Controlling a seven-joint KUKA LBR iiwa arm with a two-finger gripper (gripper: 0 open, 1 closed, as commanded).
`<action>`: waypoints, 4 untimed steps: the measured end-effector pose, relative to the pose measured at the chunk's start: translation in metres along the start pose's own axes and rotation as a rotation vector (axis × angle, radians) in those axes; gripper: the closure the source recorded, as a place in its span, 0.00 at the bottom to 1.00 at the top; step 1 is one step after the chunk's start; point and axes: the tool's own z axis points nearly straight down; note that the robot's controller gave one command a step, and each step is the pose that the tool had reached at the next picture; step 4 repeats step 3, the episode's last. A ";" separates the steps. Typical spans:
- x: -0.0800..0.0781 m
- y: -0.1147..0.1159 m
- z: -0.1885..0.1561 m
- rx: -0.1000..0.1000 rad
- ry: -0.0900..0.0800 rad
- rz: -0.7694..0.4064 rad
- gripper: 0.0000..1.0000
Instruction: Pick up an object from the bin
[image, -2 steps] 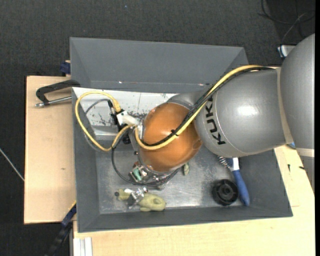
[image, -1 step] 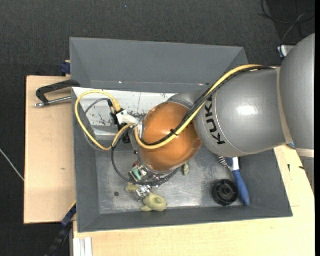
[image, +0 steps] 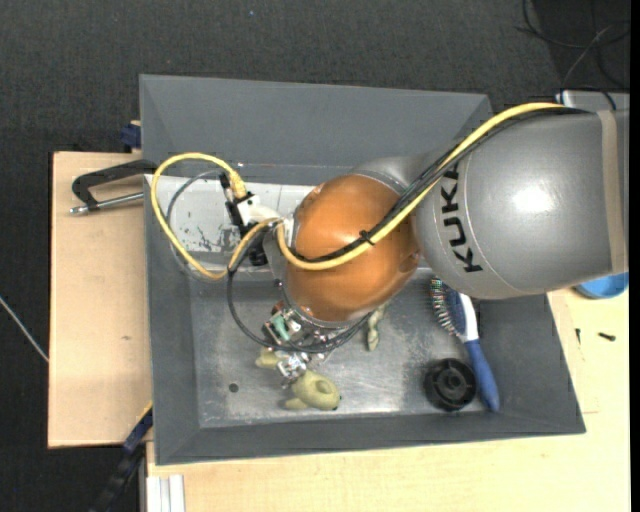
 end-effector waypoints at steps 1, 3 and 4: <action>-0.001 -0.001 -0.001 -0.004 -0.001 0.003 1.00; -0.004 -0.004 -0.021 -0.003 0.000 0.010 1.00; -0.004 -0.004 -0.021 -0.003 0.000 0.010 1.00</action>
Offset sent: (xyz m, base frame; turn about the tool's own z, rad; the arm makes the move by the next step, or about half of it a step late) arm 0.0000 0.0000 0.0005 0.0000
